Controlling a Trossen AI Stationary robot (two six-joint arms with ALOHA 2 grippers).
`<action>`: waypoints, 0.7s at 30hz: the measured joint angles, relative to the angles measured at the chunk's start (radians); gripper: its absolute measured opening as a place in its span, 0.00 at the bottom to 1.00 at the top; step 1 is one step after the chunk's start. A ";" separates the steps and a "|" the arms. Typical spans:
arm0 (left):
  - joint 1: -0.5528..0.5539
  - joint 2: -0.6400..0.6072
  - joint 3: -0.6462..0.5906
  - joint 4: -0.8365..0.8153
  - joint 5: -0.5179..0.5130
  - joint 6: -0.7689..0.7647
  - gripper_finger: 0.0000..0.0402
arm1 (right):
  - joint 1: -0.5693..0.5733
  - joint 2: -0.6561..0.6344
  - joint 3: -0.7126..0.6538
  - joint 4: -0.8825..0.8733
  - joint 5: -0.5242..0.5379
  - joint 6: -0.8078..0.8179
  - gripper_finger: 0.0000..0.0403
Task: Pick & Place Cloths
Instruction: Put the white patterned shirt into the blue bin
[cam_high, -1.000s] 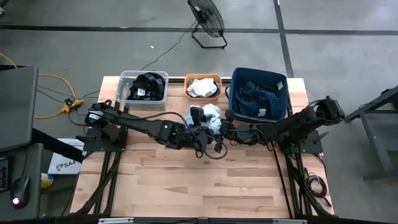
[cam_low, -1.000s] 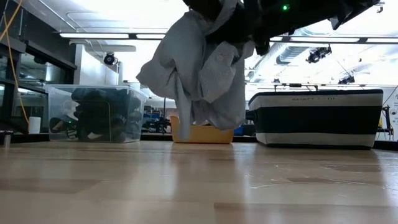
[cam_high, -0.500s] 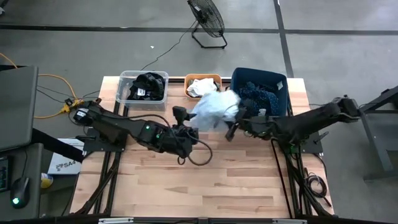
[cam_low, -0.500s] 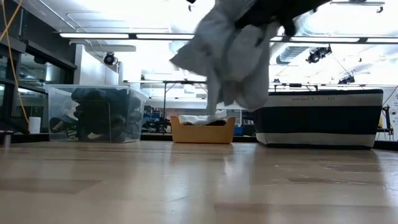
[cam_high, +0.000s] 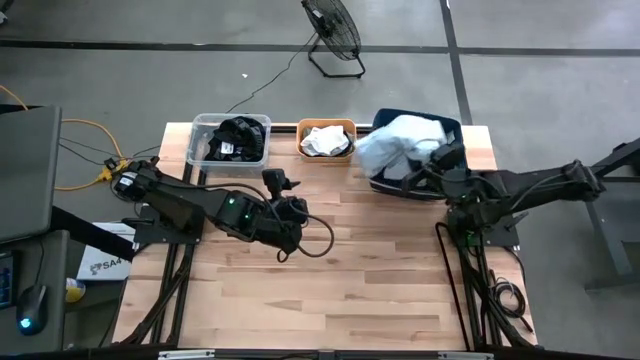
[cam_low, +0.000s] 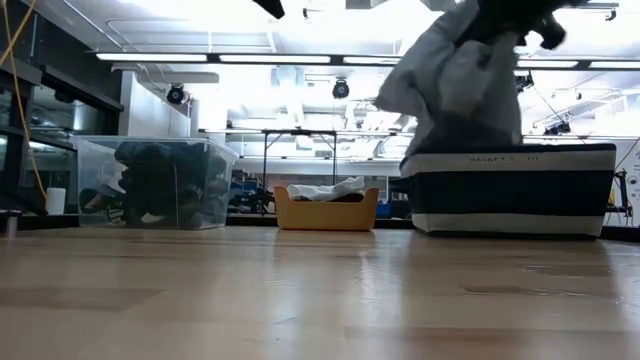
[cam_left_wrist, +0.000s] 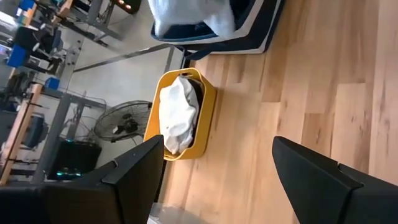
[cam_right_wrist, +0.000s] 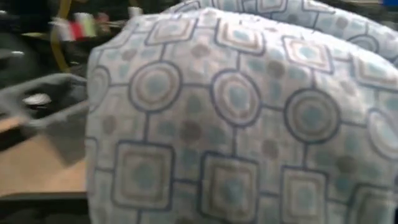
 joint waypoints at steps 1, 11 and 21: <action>0.000 0.000 0.000 0.000 0.003 -0.006 0.73 | -0.009 -0.010 0.000 -0.039 0.018 0.027 0.32; 0.000 0.000 0.000 0.004 0.004 -0.028 0.73 | -0.245 0.025 0.000 -0.368 -0.045 0.363 0.32; 0.000 0.000 0.000 0.005 0.013 -0.036 0.73 | -0.525 0.235 -0.001 -0.437 -0.364 0.443 0.32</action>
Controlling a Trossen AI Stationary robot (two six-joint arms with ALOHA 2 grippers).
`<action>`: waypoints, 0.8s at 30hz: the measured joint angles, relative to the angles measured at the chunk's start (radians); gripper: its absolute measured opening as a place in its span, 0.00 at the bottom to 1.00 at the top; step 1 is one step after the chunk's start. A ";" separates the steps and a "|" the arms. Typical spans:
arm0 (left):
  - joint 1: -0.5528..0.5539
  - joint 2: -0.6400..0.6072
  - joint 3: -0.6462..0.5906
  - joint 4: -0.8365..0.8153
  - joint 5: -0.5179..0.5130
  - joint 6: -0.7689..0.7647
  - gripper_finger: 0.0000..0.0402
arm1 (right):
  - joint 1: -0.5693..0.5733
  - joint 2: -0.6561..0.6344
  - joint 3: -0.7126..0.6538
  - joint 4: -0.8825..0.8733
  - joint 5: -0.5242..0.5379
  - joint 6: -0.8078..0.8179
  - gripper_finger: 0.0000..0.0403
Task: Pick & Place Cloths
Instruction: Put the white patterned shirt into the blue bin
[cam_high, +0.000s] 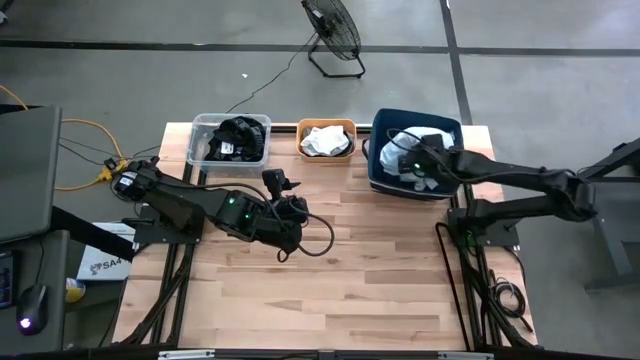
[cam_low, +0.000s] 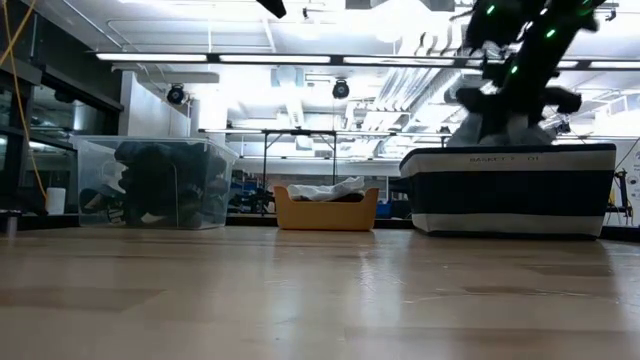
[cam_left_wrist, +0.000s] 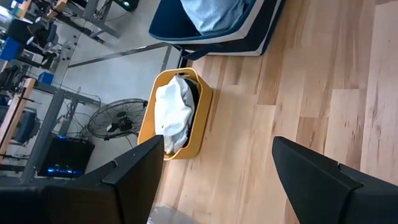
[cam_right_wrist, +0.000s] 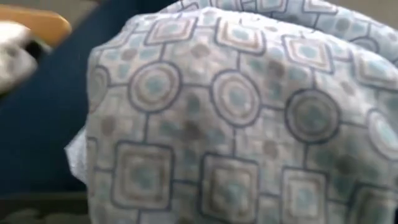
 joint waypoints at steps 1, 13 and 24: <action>0.000 0.000 0.000 0.000 0.000 0.000 0.73 | -0.022 0.027 0.000 0.015 -0.015 -0.011 0.32; 0.000 0.000 -0.002 -0.007 0.015 -0.022 0.73 | -0.311 0.335 0.005 0.231 -0.316 -0.180 0.34; 0.000 0.000 -0.002 -0.007 0.014 -0.025 0.73 | -0.345 0.377 0.001 0.261 -0.433 -0.258 0.41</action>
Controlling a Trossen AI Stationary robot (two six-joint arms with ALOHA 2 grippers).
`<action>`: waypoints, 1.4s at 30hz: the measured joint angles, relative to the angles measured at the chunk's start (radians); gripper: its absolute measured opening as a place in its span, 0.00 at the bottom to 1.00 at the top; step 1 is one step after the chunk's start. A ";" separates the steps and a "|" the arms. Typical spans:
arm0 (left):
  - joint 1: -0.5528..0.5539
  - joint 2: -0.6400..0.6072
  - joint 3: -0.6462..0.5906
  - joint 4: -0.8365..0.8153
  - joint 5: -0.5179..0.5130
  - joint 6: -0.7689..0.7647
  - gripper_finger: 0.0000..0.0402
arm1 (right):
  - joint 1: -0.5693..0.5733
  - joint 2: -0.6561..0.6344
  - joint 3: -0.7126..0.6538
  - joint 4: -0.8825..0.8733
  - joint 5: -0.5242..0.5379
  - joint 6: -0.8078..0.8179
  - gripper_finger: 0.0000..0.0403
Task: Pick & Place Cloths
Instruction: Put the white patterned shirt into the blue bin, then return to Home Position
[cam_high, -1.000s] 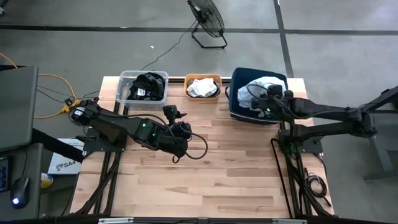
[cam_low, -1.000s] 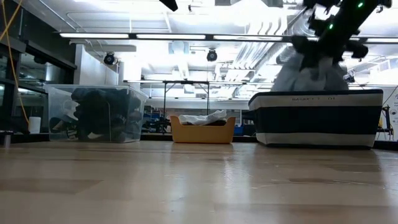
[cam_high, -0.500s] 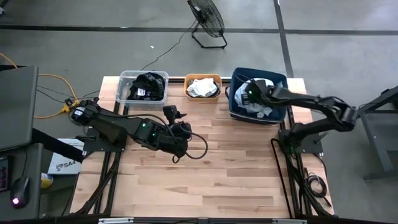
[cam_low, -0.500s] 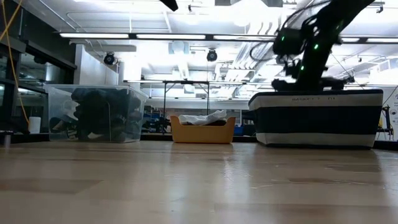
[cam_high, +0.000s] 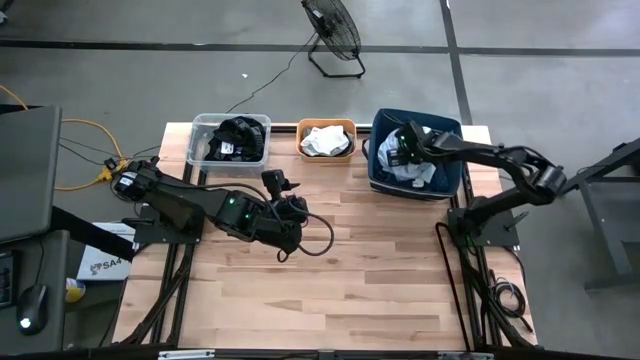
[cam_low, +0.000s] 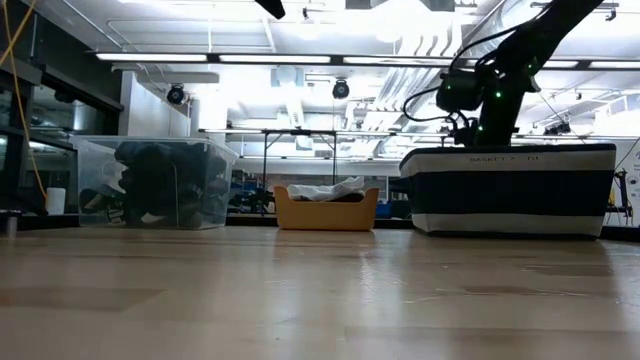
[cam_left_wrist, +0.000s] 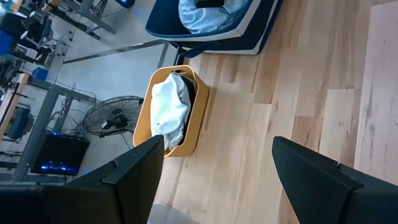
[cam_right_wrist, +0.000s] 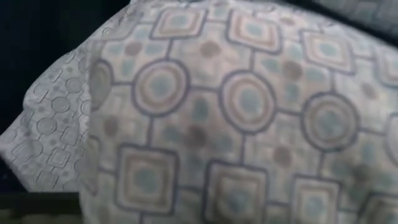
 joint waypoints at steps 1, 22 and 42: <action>0.000 0.000 0.000 0.000 0.000 -0.004 0.73 | 0.006 -0.013 -0.001 -0.001 0.003 -0.002 0.43; 0.000 0.000 -0.001 -0.003 0.029 -0.030 0.73 | 0.051 -0.400 -0.004 -0.102 -0.022 -0.068 0.94; 0.001 0.000 -0.002 -0.053 0.008 -0.040 0.73 | 0.177 -0.699 -0.002 -0.386 0.052 0.085 0.94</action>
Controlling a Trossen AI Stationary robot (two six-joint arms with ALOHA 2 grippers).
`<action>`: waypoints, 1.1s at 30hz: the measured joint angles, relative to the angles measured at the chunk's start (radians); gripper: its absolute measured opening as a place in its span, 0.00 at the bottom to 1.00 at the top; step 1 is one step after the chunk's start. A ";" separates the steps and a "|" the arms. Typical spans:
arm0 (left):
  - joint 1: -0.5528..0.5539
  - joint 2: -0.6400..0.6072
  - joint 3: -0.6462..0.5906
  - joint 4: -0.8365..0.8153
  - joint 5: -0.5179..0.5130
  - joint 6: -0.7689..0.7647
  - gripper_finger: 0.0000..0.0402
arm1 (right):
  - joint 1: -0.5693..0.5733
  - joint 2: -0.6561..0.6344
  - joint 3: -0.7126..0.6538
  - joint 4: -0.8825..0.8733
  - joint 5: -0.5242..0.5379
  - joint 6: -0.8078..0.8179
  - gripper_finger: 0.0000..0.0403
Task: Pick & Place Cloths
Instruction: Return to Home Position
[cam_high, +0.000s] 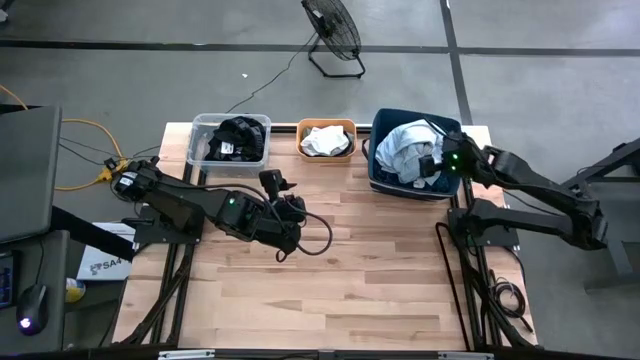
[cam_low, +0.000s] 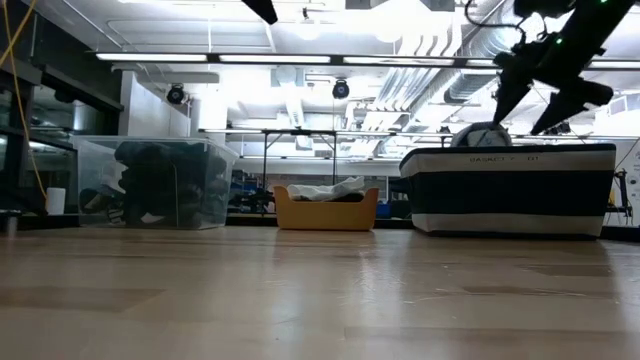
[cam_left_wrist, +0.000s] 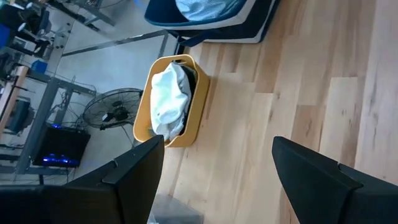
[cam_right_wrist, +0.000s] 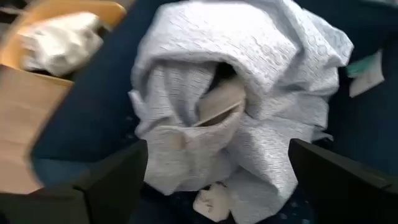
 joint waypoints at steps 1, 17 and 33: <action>0.000 0.000 0.000 0.000 -0.002 0.000 0.73 | 0.016 -0.018 0.000 0.002 0.008 0.006 0.94; 0.000 0.000 0.000 -0.052 -0.055 -0.038 0.73 | 0.472 -0.177 -0.014 0.136 0.161 0.027 0.94; -0.001 -0.181 -0.435 0.430 0.192 -0.016 0.73 | 1.004 -0.129 -0.384 1.047 0.224 -0.323 0.94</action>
